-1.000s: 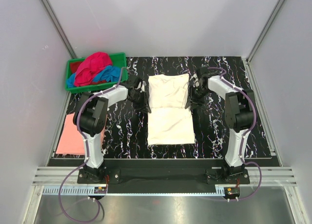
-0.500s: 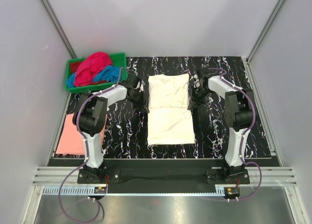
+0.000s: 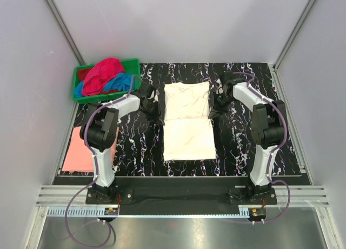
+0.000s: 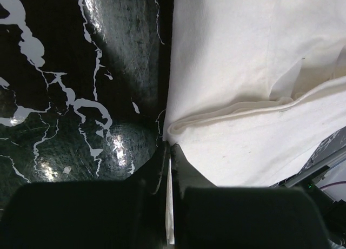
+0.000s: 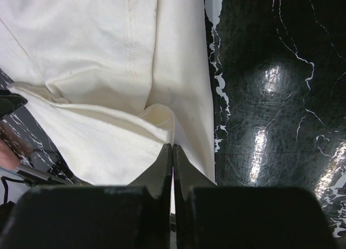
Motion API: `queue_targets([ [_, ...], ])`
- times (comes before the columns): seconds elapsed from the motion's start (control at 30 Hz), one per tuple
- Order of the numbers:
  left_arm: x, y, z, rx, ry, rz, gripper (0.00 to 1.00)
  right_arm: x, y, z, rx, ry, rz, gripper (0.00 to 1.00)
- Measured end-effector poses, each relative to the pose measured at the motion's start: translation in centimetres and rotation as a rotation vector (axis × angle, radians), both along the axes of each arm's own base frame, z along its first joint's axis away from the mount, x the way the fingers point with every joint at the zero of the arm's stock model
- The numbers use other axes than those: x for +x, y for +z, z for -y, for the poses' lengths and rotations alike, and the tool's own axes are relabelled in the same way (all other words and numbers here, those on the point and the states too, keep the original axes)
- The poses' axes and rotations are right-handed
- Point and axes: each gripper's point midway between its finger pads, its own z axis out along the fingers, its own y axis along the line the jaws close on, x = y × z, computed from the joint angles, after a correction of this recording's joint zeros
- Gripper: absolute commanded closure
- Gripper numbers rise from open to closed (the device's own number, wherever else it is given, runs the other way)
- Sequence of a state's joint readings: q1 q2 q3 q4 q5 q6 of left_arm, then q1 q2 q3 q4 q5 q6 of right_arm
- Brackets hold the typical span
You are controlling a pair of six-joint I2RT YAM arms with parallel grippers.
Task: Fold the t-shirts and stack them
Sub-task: Fold the tshirt
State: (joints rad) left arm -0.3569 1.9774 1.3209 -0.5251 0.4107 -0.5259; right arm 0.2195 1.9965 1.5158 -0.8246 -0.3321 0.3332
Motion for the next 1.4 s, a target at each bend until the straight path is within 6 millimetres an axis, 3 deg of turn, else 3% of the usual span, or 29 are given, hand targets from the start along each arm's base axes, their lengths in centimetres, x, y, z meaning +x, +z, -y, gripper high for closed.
queue_targets([
  [0.27, 0.1, 0.0, -0.1, -0.001, 0.010, -0.001, 1.00, 1.3, -1.6, 0.3, -0.035, -0.003, -0.011, 1.00],
  [0.3, 0.1, 0.0, -0.1, 0.000, 0.010, 0.000, 0.96, 1.5, -2.2, 0.3, -0.042, -0.002, -0.019, 1.00],
  [0.33, 0.2, 0.1, -0.1, 0.001, 0.010, 0.002, 0.80, 1.6, -2.8, 0.3, -0.047, 0.001, -0.028, 1.00],
  [0.37, 0.3, 0.2, -0.1, 0.002, 0.011, 0.002, 0.71, 1.7, -3.2, 0.4, -0.054, 0.004, -0.037, 0.90],
  [0.4, 0.4, 0.2, -0.2, 0.006, 0.002, 0.009, 0.66, 1.6, -3.7, 0.5, -0.060, 0.006, -0.046, 0.90],
  [0.43, 0.4, 0.3, -0.2, 0.009, 0.004, 0.011, 0.61, 1.5, -3.9, 0.6, -0.070, 0.010, -0.051, 0.79],
  [0.47, 0.6, 0.4, -0.3, 0.016, 0.001, 0.017, 0.53, 1.4, -3.9, 0.8, -0.077, 0.009, -0.057, 0.74],
  [0.6, 0.7, 1.2, -1.1, 0.052, -0.006, 0.044, 0.44, 1.1, -3.3, 1.7, -0.121, 0.026, -0.043, 0.57],
  [0.77, -0.4, 6.0, -1.8, 0.041, -0.033, 0.152, 0.45, -1.5, 0.1, 2.7, -0.135, 0.039, 0.008, 0.54],
  [0.8, -1.3, 6.9, -1.9, 0.030, -0.040, 0.170, 0.54, -2.6, 0.9, 2.8, -0.122, 0.039, 0.012, 0.57],
  [0.9, -5.2, 7.9, -1.5, -0.017, -0.072, 0.188, 0.62, -6.2, 2.5, 2.6, -0.057, 0.036, 0.024, 0.68],
  [1.0, -10.2, 6.5, 0.6, -0.075, -0.142, 0.133, 0.63, -9.5, 2.4, 1.7, 0.031, 0.017, -0.007, 0.73],
  [1.13, -15.7, 3.1, 3.1, -0.100, -0.211, 0.001, 0.64, -13.2, 0.1, -0.5, 0.112, 0.025, -0.108, 0.73],
  [1.27, -16.2, 1.3, 2.9, -0.089, -0.172, -0.037, 0.65, -15.1, -1.9, -2.0, 0.149, 0.043, -0.169, 0.73],
  [1.4, -15.8, -0.5, 2.3, -0.058, -0.141, -0.053, 0.67, -15.8, -3.8, -1.5, 0.115, 0.000, -0.213, 0.69],
])
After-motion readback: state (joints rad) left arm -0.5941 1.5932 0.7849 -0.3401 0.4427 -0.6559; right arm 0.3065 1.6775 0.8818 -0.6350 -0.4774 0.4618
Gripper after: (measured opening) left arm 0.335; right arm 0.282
